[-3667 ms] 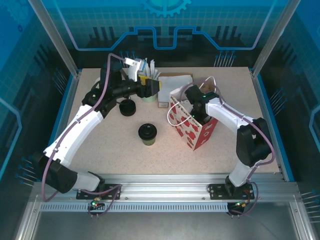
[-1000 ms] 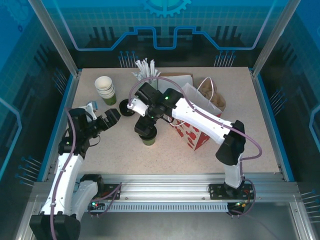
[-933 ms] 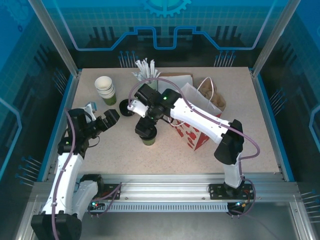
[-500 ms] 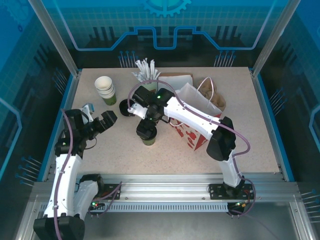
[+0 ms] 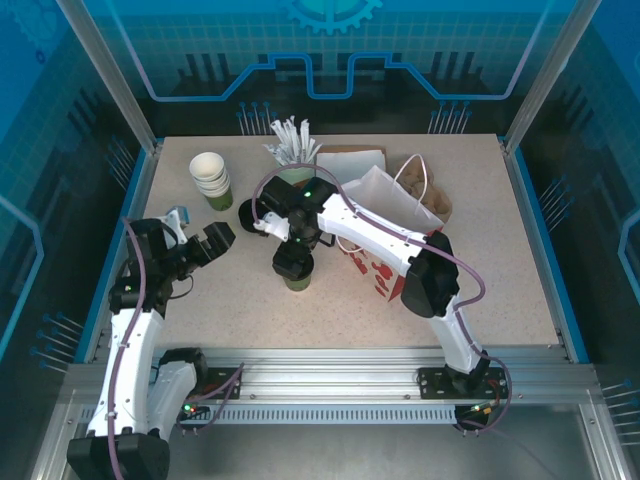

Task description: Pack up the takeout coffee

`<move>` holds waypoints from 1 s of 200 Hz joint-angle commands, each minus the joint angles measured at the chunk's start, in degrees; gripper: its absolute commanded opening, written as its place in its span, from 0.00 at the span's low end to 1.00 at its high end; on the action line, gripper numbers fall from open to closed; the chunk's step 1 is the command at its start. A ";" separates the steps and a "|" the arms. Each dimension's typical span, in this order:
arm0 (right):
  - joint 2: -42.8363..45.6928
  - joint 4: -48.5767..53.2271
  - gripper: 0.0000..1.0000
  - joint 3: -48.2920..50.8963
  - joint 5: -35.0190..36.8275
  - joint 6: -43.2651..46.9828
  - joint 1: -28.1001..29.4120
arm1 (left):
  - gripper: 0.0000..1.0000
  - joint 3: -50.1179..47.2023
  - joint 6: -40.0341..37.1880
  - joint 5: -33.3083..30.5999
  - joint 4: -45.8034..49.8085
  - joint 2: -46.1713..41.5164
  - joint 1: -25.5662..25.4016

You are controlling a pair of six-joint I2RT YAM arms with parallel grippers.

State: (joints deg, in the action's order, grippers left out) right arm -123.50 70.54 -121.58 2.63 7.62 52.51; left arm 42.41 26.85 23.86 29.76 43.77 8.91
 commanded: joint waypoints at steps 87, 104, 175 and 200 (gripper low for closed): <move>-3.19 3.21 0.87 -3.27 1.14 1.00 1.67 | 0.98 1.26 -0.69 2.84 -0.22 -0.35 0.64; -3.44 3.37 0.85 -3.55 1.50 1.00 1.78 | 0.98 1.20 -0.74 2.87 -0.29 -0.28 0.59; -4.18 3.87 0.79 -4.02 3.15 0.91 2.05 | 0.98 1.03 -0.56 3.65 -0.67 -0.28 0.67; -4.20 3.88 0.79 -4.02 3.49 0.91 2.24 | 0.97 0.98 -0.46 3.87 -0.90 -0.19 0.65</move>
State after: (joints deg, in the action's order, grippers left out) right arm -126.45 72.64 -123.87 5.39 8.01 53.71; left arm 42.39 26.87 25.52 29.71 43.77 8.97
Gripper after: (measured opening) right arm 0.792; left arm 0.976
